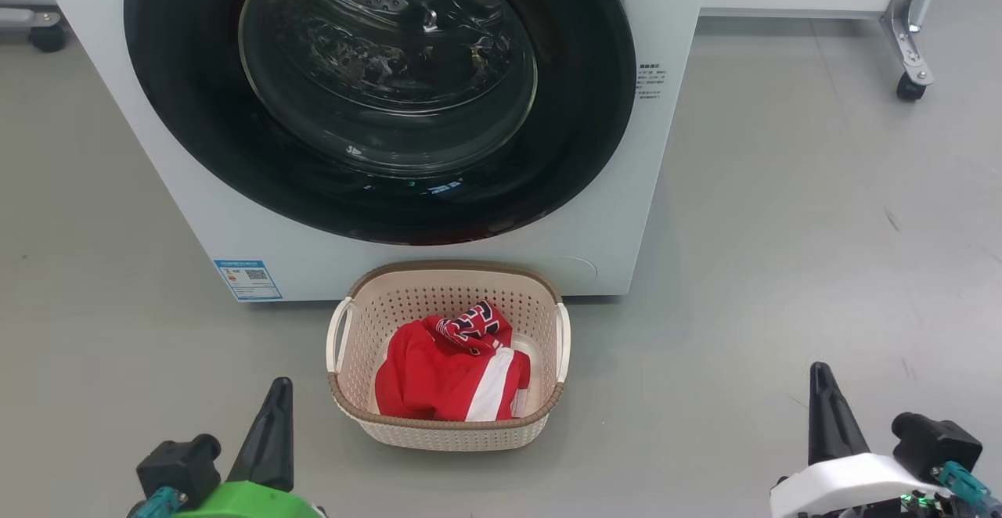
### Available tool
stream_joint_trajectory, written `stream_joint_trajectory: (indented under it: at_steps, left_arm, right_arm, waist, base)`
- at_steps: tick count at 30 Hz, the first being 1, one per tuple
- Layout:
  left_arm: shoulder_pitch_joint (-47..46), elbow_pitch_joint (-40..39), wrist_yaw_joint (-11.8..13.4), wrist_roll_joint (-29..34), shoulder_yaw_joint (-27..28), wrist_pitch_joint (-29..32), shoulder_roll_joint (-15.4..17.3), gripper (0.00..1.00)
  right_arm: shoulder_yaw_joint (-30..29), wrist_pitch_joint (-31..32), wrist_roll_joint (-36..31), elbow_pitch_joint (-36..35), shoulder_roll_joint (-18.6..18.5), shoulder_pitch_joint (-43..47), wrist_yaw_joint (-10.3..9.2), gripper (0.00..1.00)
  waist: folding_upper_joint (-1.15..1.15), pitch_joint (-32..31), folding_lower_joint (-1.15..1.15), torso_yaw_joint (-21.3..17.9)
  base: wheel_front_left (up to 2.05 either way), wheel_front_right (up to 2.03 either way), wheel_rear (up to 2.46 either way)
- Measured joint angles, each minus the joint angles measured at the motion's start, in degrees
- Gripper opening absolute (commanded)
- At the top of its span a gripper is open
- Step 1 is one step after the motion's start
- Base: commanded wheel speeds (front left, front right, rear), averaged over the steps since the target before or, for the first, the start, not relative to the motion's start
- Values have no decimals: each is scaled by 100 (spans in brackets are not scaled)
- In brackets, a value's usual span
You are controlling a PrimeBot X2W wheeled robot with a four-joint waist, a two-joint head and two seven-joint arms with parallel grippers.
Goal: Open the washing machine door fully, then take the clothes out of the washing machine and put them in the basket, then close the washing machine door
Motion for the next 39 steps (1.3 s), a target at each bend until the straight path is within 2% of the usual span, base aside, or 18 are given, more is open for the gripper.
stream_joint_trajectory:
  at_steps: [39]
  left_arm:
    - [-168, 181, -142, -2850, 682, 756, -23, 0]
  right_arm:
    - [-512, 755, 2985, 258, -29, -404, 270, 0]
  waist:
    - [0, -55, 0, -95]
  base:
    - [0, 0, 0]
